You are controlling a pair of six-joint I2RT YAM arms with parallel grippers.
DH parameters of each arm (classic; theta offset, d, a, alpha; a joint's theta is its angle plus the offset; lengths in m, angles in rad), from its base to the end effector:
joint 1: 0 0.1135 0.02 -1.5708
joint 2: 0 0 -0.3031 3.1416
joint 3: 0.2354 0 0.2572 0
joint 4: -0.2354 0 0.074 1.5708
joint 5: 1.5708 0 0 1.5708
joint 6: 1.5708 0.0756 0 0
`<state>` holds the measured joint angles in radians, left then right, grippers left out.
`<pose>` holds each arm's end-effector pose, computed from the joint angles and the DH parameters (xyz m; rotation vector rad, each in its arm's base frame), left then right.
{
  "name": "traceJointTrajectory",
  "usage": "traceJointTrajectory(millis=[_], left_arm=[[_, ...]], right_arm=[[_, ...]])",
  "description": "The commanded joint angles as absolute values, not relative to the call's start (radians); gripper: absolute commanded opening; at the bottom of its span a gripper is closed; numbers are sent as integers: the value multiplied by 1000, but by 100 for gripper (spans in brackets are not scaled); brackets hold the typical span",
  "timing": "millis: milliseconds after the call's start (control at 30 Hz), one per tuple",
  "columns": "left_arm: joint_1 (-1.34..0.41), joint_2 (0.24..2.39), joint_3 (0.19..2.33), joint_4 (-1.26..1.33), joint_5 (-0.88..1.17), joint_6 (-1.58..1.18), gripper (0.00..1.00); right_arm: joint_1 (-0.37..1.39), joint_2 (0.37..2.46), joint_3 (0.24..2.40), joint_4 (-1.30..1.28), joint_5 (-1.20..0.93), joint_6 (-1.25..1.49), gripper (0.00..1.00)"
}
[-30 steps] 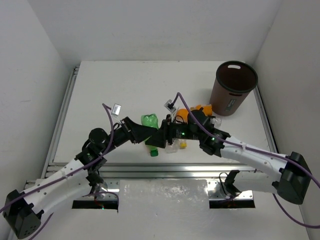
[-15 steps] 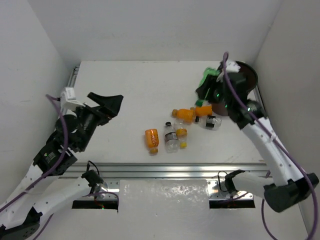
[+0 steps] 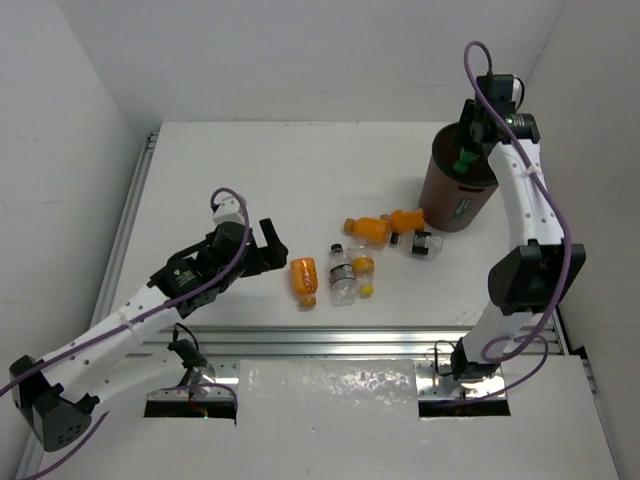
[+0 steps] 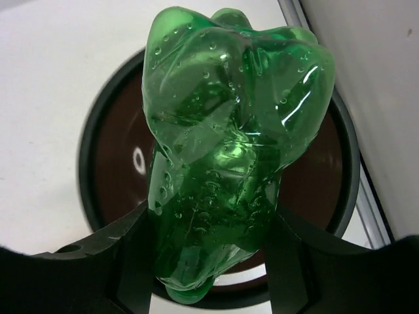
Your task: Put the plastic bottles in the bin
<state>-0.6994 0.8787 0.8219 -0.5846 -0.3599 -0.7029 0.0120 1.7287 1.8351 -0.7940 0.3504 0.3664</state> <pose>0.1669 -0.1056 0.3059 -0.2030 2.1840 -0.4028 0.4223 -0.0209 0.4070 0.5711 2.1410 -0.1876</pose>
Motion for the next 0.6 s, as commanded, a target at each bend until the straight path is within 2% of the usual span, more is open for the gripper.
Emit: traceJointTrajectory(millis=[0, 33, 67, 167, 267, 333, 433, 567], left_arm=[[-704, 893, 813, -520, -304, -664, 99], [-704, 919, 811, -511, -301, -664, 99], [-704, 934, 811, -508, -298, -664, 99], [-709, 992, 813, -494, -282, -686, 99], [-735, 1046, 810, -491, -333, -747, 99], [-753, 1066, 804, -476, -348, -768, 99], [-778, 1140, 810, -448, -363, -805, 99], [-844, 1270, 860, -451, -445, -853, 99]], right_arm=[[5, 1749, 1913, -864, 391, 334, 29], [-24, 1749, 1911, -868, 385, 342, 59], [-25, 1741, 1908, -867, 390, 356, 85], [-25, 1738, 1940, -871, 329, 365, 98], [-20, 1734, 2063, -928, 308, 376, 99], [-15, 1691, 2062, -942, 270, 391, 99], [44, 1534, 1927, -908, 189, 408, 99], [146, 1312, 1578, -839, 34, 445, 99]])
